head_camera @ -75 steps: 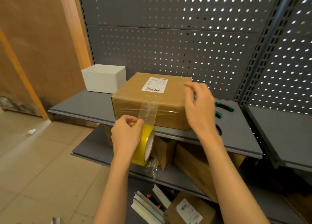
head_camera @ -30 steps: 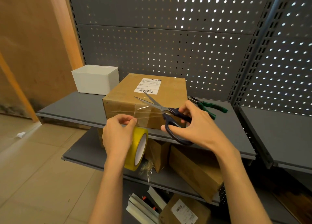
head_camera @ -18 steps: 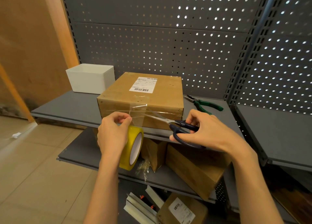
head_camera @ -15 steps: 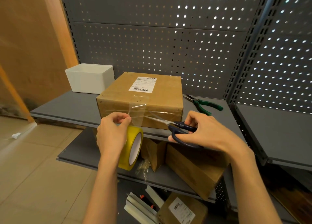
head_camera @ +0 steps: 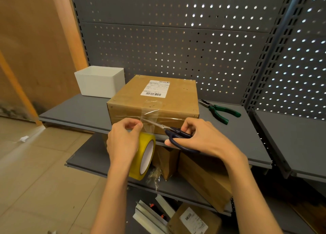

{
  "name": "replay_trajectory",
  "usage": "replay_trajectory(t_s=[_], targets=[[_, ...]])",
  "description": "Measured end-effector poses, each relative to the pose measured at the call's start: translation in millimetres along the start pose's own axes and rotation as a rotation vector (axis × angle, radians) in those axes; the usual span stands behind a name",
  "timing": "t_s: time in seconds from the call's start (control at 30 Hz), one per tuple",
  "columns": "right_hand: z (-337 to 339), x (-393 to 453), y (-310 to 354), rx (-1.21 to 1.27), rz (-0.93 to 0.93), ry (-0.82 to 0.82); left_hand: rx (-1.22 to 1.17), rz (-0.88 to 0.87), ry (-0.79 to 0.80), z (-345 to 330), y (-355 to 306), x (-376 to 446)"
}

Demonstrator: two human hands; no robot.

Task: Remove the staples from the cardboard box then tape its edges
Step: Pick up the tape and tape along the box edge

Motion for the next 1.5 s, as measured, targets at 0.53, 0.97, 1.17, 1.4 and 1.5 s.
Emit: replay_trajectory(t_s=[0.53, 0.97, 1.17, 1.4, 1.5], targets=[[2, 0, 3, 0.075, 0.069, -0.003, -0.029, 0.015, 0.009, 0, 4, 1], [3, -4, 6, 0.107, 0.089, 0.006, -0.053, 0.021, 0.008, 0, 5, 0], [1, -6, 5, 0.134, 0.11, 0.005, -0.039, 0.017, 0.003, 0, 5, 1], [-4, -8, 6, 0.134, 0.107, 0.004, -0.061, 0.029, -0.006, 3, 8, -3], [-5, -11, 7, 0.144, 0.116, -0.004, -0.081, 0.032, -0.019, 6, 9, -5]])
Point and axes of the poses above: each hand's wrist, its own x-axis towards the middle knuckle, its own z-axis out of the back of the hand, y = z × x, the point moved 5 cm from there along x, towards the middle knuckle, and after that the axes turned 11 degrees about -z, right-handed, at the moved point
